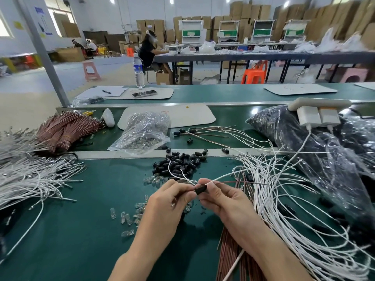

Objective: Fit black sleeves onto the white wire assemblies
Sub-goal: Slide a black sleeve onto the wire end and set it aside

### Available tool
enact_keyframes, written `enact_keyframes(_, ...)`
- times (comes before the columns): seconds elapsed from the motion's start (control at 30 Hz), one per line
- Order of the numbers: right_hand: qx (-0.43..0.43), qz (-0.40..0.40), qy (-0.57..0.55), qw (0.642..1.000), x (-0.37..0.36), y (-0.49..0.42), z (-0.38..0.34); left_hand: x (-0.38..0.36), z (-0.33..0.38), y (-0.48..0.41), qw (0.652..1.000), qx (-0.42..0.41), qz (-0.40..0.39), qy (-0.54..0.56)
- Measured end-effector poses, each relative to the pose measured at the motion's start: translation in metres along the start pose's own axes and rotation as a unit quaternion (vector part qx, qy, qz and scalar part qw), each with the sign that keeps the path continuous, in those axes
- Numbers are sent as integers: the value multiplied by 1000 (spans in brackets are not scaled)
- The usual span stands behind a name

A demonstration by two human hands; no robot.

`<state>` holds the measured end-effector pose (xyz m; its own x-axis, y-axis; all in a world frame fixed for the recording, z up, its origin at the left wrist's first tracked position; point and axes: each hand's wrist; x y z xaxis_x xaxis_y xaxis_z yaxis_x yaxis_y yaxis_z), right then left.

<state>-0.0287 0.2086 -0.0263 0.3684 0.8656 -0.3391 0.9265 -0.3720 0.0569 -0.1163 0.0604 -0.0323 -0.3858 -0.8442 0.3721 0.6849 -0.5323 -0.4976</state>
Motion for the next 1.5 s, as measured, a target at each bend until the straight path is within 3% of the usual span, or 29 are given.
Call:
enact_keyframes(0.3,-21,-34,-18,999,1,3,-2,-9,6,5,1000,14,-4,26)
enact_keyframes(0.43,-6,-44,26,999,-2,5,-1,-10,7,4,996,46,11,69)
enact_keyframes(0.53,34,-11,60,998,-4,5,0,-10,8,3,994,52,12,92)
enact_keyframes(0.67,48,62,-19,997,1,1,-2,-8,9,2,989,82,33,119)
enact_keyframes(0.83,62,43,10,997,-1,1,1,-11,17,3,984,85,7,155)
enact_keyframes(1.0,68,93,-18,993,3,-2,-2,-7,11,2,975,134,26,173)
enact_keyframes(1.2,69,99,-13,993,2,-2,-3,-3,6,0,977,147,18,152)
enact_keyframes(1.5,86,103,78,988,1,1,-2,-5,7,1,972,155,-2,174)
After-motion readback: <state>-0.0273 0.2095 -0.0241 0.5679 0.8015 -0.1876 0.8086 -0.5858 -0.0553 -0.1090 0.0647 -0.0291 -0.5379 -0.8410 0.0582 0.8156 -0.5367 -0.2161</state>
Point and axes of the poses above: each hand's wrist, its own y-axis away from the middle knuckle, its own x-axis out of the back of the hand, z = x × y, and after that the axes turned 7 degrees about y, right-handed
